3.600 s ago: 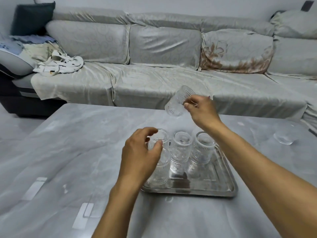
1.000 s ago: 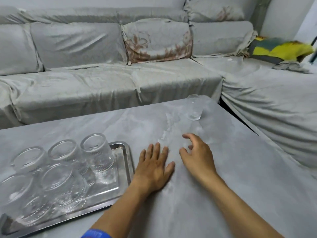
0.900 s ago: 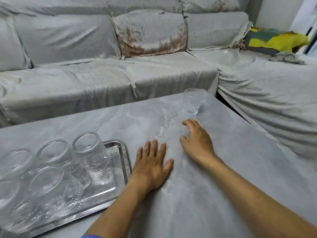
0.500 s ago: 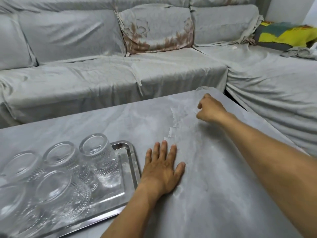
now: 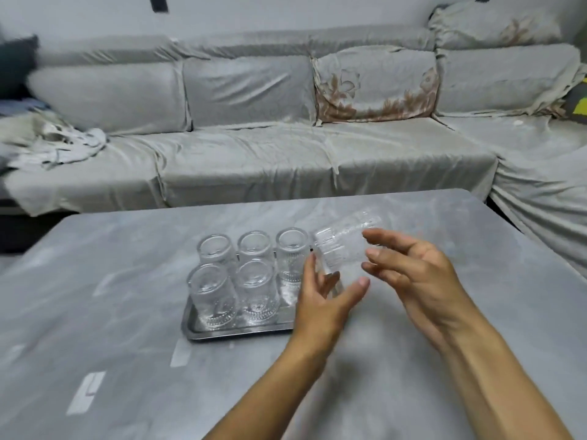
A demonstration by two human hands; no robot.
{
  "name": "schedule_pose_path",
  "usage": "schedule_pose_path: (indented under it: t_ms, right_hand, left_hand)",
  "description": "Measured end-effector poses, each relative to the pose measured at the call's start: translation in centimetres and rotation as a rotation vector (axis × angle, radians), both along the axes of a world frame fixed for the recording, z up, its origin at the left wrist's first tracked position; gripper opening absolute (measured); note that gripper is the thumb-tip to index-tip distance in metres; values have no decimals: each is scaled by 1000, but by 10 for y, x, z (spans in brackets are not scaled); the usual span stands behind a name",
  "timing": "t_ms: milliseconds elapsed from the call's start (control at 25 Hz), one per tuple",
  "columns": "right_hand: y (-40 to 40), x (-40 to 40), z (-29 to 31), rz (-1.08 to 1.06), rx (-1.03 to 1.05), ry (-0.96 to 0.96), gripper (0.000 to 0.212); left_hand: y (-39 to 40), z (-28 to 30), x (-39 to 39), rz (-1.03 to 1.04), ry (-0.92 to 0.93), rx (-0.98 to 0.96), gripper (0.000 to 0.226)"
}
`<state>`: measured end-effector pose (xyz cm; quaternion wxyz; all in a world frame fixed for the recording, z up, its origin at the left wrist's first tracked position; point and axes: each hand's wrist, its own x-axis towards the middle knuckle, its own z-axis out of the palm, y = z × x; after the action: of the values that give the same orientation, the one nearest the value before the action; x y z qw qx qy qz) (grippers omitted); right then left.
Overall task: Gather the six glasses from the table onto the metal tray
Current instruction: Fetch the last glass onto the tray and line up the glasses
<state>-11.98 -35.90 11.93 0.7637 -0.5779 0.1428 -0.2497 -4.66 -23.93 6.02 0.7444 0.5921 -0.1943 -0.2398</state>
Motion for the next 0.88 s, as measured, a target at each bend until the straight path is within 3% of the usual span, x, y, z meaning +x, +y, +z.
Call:
schedule_pose_path:
  t_ms: [120,200,240,360,400,480,560,680,800,880]
  right_hand:
    - [58,14,-3,168,250,-41,27]
    - [82,25,-11,147,165,-11,29]
    - [88,28,-16,72,-68,44,36]
    - [98,41,-33,-150,-1051,165,62]
    - [103,46,-36,-181,-1232,188,70]
    - [108,55,-38,-339,-1359,189,73]
    - [107,61,-39,-440,-1351,170,70]
    - [93,68,-45,-411,-1139,246,78]
    - [69,70,-57,-363,-851,401,80]
    - [58,74,-67,-341,-670,456,79]
  left_hand:
    - [72,19,17,141,-3,-140,57]
    - [98,21,23,195,-81,-157,50]
    - [105,21,26,222,-105,-144,51]
    - [112,17,40,296,-200,-93,56]
    - [112,17,44,313,-257,-43,58]
    - [111,20,45,293,-372,54,62]
    - [112,24,48,170,-430,125,64]
    - [132,36,75,-45,-411,277,70]
    - [174,41,117,266,-290,383,46]
    - [195,30,136,437,-267,656,49]
